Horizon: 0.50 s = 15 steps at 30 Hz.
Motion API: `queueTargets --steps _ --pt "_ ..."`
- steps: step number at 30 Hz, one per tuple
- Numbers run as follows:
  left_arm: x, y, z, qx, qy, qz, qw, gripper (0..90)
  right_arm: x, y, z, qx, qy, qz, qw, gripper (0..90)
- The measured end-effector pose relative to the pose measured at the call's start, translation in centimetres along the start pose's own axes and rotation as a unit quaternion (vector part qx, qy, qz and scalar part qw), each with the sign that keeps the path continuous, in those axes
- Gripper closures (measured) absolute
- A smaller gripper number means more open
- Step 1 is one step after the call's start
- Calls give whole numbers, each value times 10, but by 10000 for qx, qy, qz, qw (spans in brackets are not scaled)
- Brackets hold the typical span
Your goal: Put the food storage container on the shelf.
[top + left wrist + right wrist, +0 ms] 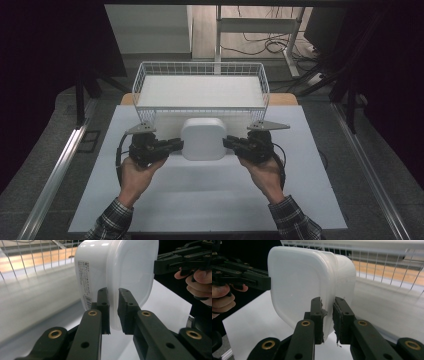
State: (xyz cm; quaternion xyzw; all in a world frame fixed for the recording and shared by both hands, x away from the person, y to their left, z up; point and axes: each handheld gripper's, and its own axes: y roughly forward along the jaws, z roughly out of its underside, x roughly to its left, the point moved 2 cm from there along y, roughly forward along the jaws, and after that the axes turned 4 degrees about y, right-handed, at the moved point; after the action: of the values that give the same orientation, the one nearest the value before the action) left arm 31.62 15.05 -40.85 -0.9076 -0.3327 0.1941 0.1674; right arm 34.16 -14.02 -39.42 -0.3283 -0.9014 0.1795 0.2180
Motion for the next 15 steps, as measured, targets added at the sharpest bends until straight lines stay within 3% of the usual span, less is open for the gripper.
queueTargets --steps 15 --pt "12 -14 -56 -166 104 -63 9998 808 0 -4 -58 -231 -142 2 9996 783"
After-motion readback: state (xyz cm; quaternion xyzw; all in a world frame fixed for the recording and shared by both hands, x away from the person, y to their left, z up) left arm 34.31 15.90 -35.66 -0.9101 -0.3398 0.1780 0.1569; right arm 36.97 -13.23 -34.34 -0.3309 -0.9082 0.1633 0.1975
